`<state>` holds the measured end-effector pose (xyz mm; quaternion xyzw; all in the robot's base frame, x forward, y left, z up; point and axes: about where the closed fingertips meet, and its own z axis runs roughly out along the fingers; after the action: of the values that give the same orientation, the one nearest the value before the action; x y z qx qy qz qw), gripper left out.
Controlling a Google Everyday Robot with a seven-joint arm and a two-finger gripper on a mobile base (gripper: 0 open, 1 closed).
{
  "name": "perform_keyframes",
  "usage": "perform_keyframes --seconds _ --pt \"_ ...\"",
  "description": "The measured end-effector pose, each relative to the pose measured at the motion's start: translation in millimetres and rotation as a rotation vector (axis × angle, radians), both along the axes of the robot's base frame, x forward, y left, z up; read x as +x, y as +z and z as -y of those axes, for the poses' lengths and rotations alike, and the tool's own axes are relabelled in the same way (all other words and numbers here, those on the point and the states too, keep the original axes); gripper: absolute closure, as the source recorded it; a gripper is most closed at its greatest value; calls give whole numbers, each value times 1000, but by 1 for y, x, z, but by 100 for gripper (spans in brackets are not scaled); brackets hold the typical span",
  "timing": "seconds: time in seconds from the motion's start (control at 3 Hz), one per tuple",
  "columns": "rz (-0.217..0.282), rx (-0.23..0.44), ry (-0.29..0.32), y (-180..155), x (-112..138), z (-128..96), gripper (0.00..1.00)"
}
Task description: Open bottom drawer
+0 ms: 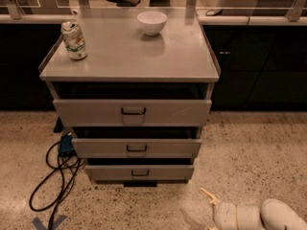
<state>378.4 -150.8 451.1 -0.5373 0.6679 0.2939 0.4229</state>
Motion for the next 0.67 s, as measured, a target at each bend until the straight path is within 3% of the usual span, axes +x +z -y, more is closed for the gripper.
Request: perform_keyframes --seconds 0.33,0.67 --pt "-1 0 0 -1 0 0 0" --pt "35 9 18 -1 9 -4 0"
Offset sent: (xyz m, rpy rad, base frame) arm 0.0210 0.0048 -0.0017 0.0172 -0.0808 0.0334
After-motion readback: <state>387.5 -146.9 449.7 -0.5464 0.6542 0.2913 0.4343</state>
